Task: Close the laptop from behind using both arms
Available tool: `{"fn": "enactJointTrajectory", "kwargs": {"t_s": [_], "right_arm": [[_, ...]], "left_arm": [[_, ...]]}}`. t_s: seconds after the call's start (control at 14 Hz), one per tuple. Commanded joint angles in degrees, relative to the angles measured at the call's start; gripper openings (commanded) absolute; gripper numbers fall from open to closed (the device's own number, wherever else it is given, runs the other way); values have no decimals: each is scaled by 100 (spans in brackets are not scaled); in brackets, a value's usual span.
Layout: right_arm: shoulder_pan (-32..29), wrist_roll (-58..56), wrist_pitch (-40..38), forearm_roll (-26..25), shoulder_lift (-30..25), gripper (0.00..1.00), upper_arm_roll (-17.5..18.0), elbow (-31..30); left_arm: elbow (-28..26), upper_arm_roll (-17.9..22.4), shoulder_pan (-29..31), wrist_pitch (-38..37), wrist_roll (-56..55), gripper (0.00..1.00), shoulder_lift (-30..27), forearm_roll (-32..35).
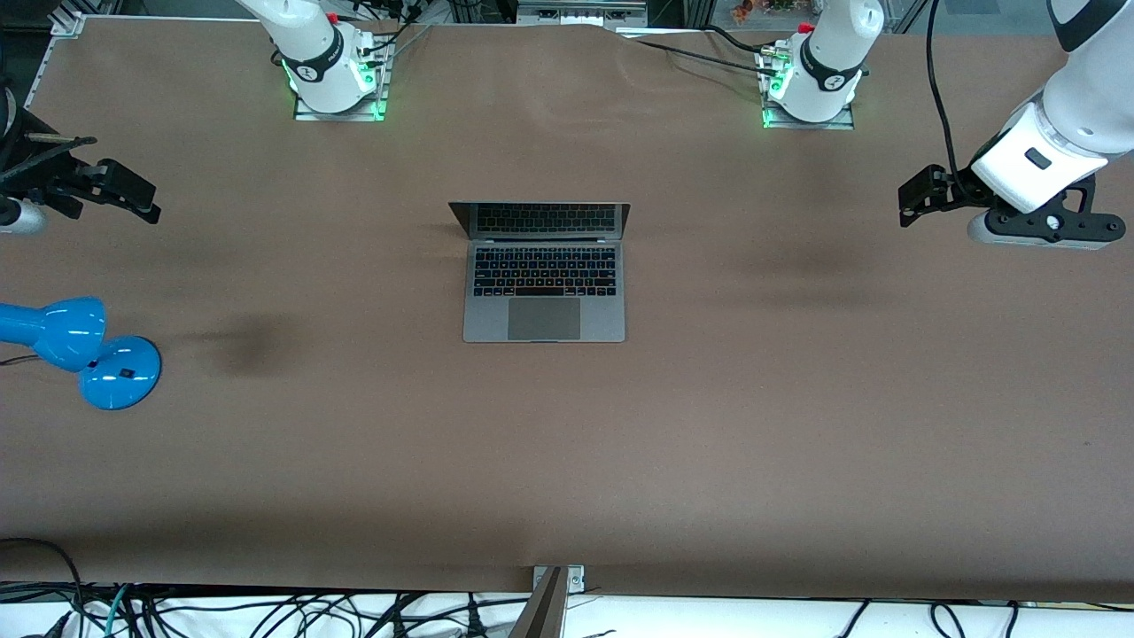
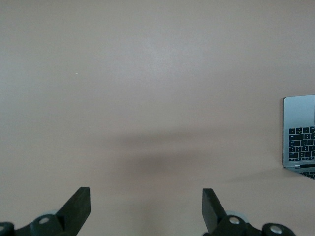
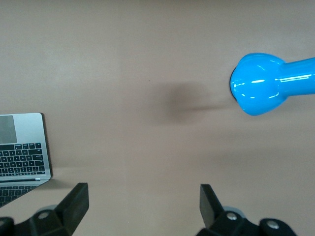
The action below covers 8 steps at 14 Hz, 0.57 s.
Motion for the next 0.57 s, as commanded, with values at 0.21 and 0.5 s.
{"fn": "enactJointTrajectory", "kwargs": {"t_s": [0.21, 0.5], "right_arm": [[-14, -47, -23, -47, -72, 100, 35, -66], [-14, -47, -23, -47, -72, 100, 35, -66]], "left_arm": [[-49, -170, -6, -70, -86, 100, -25, -25], [-163, -548, -6, -87, -446, 100, -78, -33]]}}
